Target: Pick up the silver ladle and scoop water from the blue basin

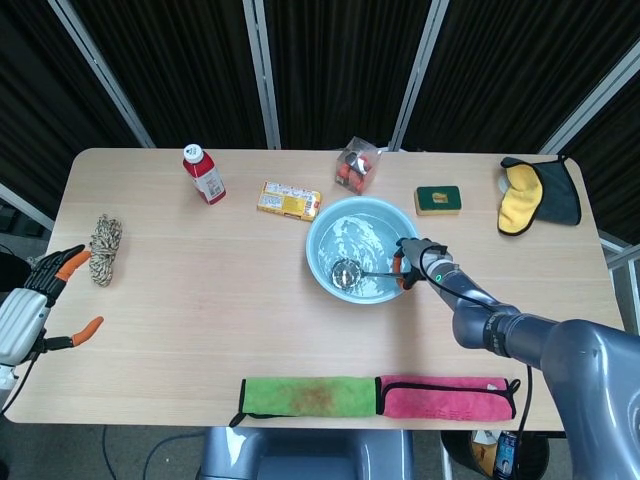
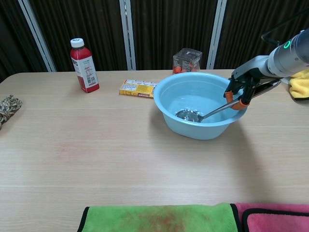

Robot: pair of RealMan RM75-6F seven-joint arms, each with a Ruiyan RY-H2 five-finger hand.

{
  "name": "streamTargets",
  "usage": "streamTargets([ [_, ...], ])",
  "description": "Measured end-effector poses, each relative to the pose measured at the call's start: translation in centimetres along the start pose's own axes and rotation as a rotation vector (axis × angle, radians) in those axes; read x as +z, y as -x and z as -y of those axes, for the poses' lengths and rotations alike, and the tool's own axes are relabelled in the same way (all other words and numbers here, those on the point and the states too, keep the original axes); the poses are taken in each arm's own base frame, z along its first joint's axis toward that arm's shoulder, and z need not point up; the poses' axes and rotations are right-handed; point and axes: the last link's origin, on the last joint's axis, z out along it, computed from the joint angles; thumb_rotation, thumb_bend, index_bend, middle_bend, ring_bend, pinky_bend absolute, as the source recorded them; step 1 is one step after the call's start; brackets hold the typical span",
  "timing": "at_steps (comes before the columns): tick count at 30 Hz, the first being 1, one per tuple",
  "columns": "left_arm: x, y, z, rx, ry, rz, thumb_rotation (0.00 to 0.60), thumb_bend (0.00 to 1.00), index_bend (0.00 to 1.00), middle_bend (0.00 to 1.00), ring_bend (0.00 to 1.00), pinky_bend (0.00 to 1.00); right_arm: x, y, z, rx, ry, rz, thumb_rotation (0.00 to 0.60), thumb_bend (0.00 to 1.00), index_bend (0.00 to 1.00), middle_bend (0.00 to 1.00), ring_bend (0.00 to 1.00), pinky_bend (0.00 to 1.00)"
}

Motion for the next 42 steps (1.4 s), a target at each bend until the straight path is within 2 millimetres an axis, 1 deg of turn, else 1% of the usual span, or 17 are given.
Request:
streamTargets([
  [6, 0.0, 0.0, -0.1, -0.004, 0.003, 0.001, 0.292, 0.28, 0.00, 0.00, 0.00, 0.00, -0.5, -0.2, -0.3, -0.004, 0.023, 0.010, 0.600, 0.67, 0.78, 0.06, 0.00, 0.00],
  [10, -0.1, 0.0, -0.2, -0.007, 0.009, 0.005, 0.295, 0.28, 0.00, 0.00, 0.00, 0.00, -1.3, -0.4, -0.4, -0.007, 0.035, 0.017, 0.600, 0.67, 0.78, 0.06, 0.00, 0.00],
  [18, -0.3, 0.1, -0.4, -0.017, 0.024, 0.012, 0.290, 0.28, 0.00, 0.00, 0.00, 0.00, -3.4, -1.2, -0.3, -0.008, 0.055, 0.013, 0.600, 0.67, 0.78, 0.06, 0.00, 0.00],
  [23, -0.4, 0.1, -0.6, -0.054, 0.038, 0.029, 0.289, 0.28, 0.00, 0.00, 0.00, 0.00, -4.6, -2.1, -0.1, 0.000, 0.063, 0.001, 0.600, 0.67, 0.78, 0.06, 0.00, 0.00],
  [32, -0.1, 1.0, -0.5, -0.021, 0.051, 0.062, 0.291, 0.28, 0.00, 0.00, 0.00, 0.00, -6.1, -3.5, -0.4, 0.016, 0.077, -0.021, 0.600, 0.67, 0.78, 0.06, 0.00, 0.00],
  [38, -0.1, 1.2, -0.6, 0.003, 0.050, 0.058, 0.295, 0.28, 0.00, 0.00, 0.00, 0.00, -8.2, -4.4, -0.2, -0.010, 0.090, -0.036, 0.600, 0.67, 0.78, 0.06, 0.00, 0.00],
  [42, -0.1, 1.3, -0.7, 0.006, 0.051, 0.054, 0.292, 0.28, 0.00, 0.00, 0.00, 0.00, -8.9, -4.7, -0.4, -0.021, 0.106, -0.043, 0.600, 0.67, 0.78, 0.06, 0.00, 0.00],
])
